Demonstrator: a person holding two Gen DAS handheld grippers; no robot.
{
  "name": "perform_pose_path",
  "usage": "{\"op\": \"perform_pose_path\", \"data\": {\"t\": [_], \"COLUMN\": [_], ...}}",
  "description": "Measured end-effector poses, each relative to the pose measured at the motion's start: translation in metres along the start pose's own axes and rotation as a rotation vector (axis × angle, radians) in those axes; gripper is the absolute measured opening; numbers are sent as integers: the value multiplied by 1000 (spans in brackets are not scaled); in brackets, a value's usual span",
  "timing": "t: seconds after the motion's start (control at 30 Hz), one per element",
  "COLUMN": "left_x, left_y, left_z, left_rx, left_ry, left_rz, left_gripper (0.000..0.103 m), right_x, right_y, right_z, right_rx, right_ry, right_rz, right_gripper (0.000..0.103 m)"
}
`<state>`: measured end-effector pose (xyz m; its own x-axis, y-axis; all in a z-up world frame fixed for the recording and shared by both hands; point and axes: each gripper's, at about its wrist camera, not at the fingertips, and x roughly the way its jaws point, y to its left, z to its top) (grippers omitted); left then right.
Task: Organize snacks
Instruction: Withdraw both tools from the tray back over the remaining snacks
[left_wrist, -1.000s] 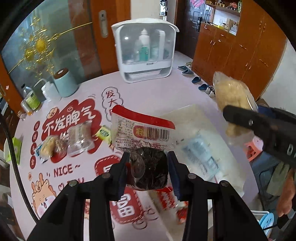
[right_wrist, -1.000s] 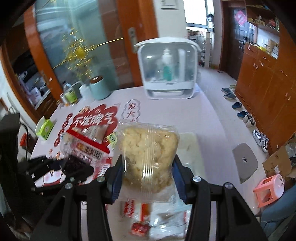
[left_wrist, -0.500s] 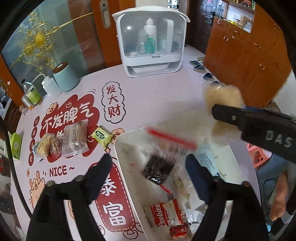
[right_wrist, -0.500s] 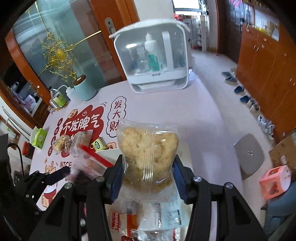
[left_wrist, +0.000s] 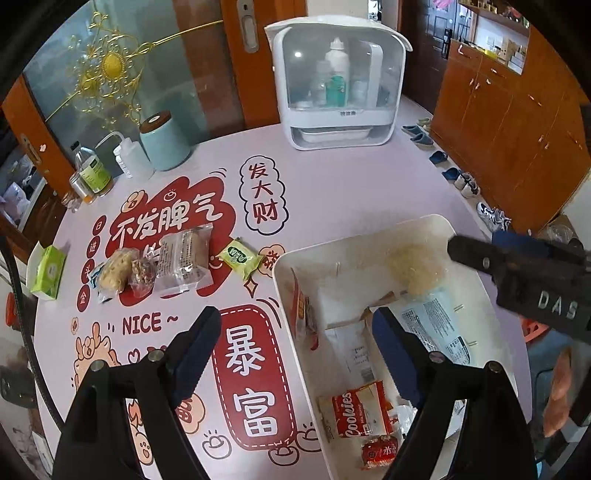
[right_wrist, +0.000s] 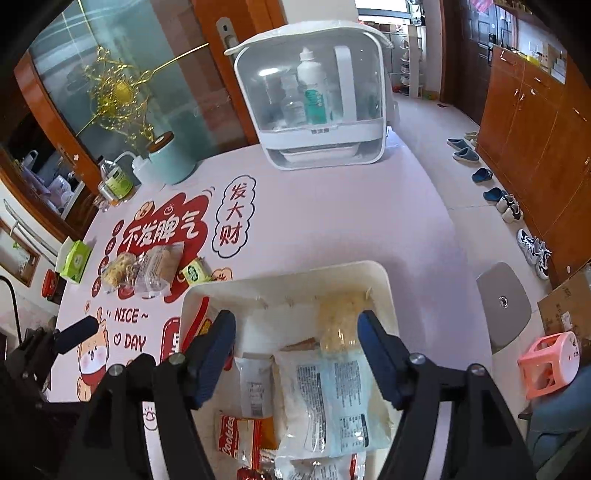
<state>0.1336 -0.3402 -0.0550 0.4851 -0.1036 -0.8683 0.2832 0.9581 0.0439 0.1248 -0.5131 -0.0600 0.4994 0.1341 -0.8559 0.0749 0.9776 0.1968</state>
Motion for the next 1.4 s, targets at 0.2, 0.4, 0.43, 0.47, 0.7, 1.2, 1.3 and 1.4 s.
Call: {"op": "perform_pose_path", "data": {"t": [0.2, 0.4, 0.43, 0.47, 0.7, 1.2, 1.3, 1.4], "left_x": [-7, -19, -21, -23, -47, -89, -93, -89], "left_y": [11, 21, 24, 27, 58, 203, 238, 277], "left_z": [-12, -33, -38, -43, -89, -103, -83, -56], "left_rx": [-57, -82, -87, -94, -107, -118, -77, -28], "left_ry": [-5, -6, 0, 0, -3, -32, -56, -77], "left_rz": [-28, -30, -35, -40, 34, 275, 307, 327], "left_gripper": [83, 83, 83, 83, 83, 83, 83, 83], "right_x": [-7, -20, -22, -25, -41, -42, -40, -32], "right_y": [7, 14, 16, 19, 35, 125, 154, 184], "right_z": [-17, -38, -41, -46, -73, -60, -43, -17], "right_rx": [-10, -29, -35, -42, -81, -210, -228, -223], "right_ry": [9, 14, 14, 15, 18, 23, 18, 27], "right_rz": [13, 28, 32, 36, 83, 111, 99, 87], "right_gripper": [69, 69, 69, 69, 69, 69, 69, 69]}}
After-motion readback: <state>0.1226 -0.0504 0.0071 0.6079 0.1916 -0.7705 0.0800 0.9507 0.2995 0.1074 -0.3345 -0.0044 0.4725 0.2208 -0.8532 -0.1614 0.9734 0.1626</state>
